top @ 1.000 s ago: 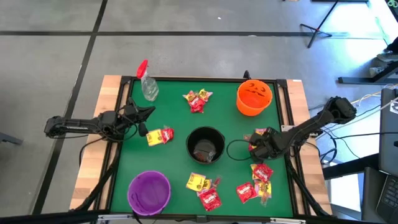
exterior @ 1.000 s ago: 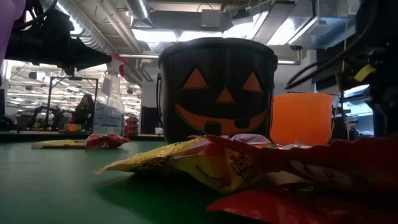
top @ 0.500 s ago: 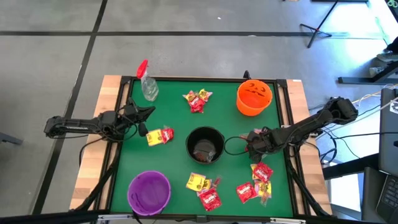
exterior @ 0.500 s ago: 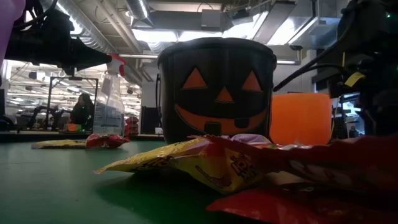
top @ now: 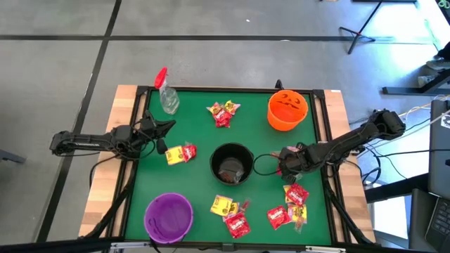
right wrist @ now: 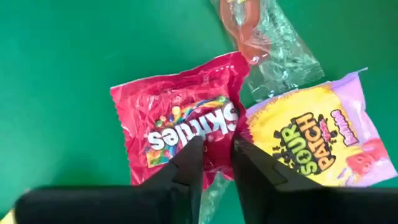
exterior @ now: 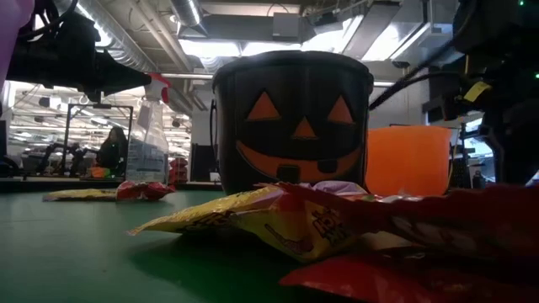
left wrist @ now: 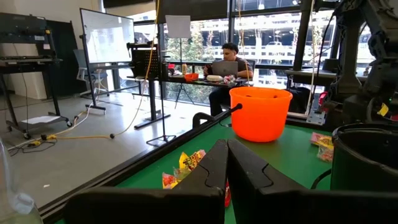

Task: Sort candy
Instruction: Put the red candy into the orange bucket

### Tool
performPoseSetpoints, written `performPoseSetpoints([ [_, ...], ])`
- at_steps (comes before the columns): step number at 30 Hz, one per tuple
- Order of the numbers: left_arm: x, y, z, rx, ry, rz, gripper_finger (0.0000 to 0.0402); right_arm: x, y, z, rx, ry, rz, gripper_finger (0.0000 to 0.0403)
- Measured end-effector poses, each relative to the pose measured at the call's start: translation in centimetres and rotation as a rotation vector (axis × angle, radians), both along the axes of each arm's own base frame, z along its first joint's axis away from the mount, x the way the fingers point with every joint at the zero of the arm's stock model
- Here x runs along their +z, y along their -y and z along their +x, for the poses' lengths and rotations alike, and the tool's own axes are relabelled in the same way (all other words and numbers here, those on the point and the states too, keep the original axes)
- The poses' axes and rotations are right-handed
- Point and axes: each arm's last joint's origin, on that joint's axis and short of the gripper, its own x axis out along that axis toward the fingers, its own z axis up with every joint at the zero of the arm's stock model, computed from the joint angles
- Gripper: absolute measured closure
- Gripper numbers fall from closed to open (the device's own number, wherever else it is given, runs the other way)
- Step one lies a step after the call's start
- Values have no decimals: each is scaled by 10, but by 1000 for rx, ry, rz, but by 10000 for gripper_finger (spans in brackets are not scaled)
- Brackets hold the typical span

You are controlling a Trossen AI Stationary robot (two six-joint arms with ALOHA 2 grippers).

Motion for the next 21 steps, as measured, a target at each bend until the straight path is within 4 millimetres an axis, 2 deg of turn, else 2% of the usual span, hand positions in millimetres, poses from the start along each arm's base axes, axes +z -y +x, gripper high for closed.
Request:
performPoseSetpoints([
  [10, 0, 0, 0, 0, 0, 0, 400, 28, 2, -4, -6, 131, 23, 398],
  [21, 0, 0, 0, 0, 0, 0, 400, 59, 11, -18, -59, 279, -35, 402],
])
